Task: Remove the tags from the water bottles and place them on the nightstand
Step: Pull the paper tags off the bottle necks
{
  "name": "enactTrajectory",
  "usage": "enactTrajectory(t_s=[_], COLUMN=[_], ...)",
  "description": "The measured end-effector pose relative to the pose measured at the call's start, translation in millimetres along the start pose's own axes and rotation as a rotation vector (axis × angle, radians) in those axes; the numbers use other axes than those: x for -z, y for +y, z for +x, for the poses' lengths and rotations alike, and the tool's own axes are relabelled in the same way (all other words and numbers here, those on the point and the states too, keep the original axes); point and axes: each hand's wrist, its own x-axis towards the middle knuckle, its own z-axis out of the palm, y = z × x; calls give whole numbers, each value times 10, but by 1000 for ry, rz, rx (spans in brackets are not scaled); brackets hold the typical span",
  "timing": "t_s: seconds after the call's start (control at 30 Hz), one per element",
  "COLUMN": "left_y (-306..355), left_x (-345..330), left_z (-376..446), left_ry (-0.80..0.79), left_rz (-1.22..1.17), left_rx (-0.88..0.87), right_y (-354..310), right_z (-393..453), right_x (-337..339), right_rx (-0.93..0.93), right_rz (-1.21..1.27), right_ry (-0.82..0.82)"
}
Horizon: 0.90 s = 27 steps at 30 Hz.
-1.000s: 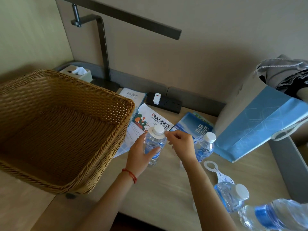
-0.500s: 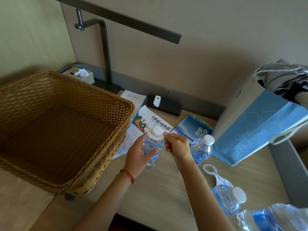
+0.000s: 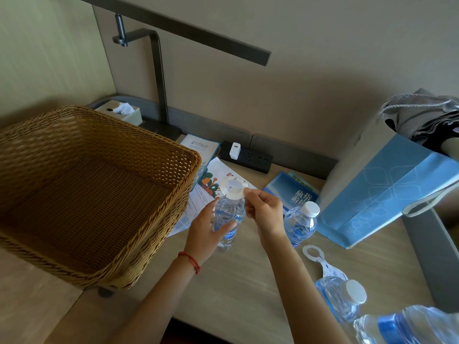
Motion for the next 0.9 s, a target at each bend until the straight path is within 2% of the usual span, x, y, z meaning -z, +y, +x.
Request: enactTrajectory(t_s=[0.2,0.47,0.67,0.9], left_y=[20,-9,-25,-26], left_x=[8,6,20,14], left_z=[2,-5,2,-2], left_ry=[-16,-17,-29,-24], left_rz=[-25,-34,10,3], left_rx=[-23,-34,-29,-35], right_y=[87,595,1074,1376], right_z=[-32,-92,-52,-138], right_x=[102,292,302,331], right_rx=[25,-95,-343,-455], right_rz=[63,-86,-251,-403], right_ry=[134,314,336,247])
